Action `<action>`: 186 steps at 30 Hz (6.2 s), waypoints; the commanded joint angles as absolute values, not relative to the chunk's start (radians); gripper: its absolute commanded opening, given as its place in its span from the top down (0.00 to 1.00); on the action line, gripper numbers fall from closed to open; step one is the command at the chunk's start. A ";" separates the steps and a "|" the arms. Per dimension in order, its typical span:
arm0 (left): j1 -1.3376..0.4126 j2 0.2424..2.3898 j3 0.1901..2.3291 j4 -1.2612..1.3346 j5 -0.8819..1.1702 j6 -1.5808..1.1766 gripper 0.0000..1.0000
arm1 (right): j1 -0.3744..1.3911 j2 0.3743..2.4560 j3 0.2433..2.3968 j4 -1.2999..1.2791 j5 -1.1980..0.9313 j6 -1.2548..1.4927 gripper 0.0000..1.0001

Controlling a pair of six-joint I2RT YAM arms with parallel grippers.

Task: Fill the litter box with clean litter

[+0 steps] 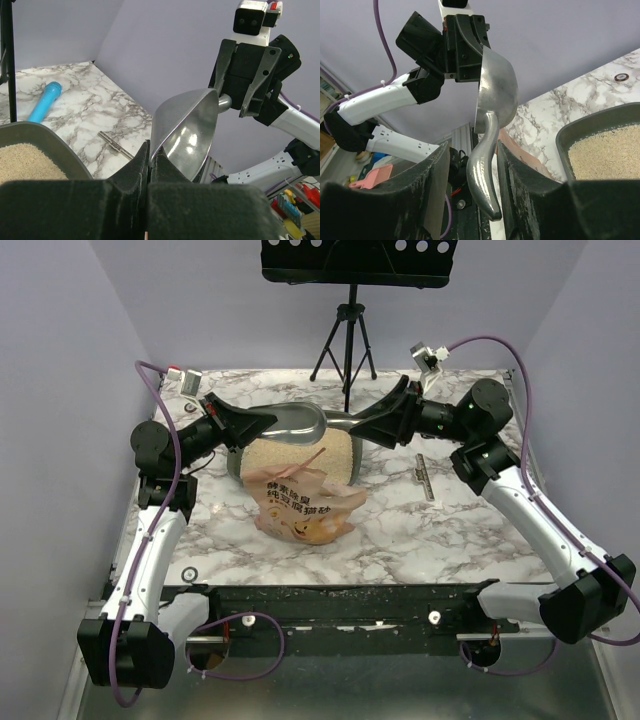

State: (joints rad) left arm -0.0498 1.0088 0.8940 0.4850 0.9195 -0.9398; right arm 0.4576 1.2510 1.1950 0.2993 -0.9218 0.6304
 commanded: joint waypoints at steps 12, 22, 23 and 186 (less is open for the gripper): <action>-0.049 1.005 0.887 0.532 0.925 -0.940 1.00 | 0.479 1.267 1.236 0.285 -0.913 0.589 0.54; -0.049 1.006 0.888 0.537 0.926 -0.943 1.00 | 0.485 1.269 1.255 0.247 -0.896 0.565 0.82; -0.049 1.003 0.888 0.537 0.930 -0.940 1.00 | 0.486 1.269 1.256 0.242 -0.896 0.557 0.92; -0.653 0.547 0.762 -0.203 -0.453 0.391 1.00 | 0.735 1.647 0.996 0.027 -0.721 0.655 0.99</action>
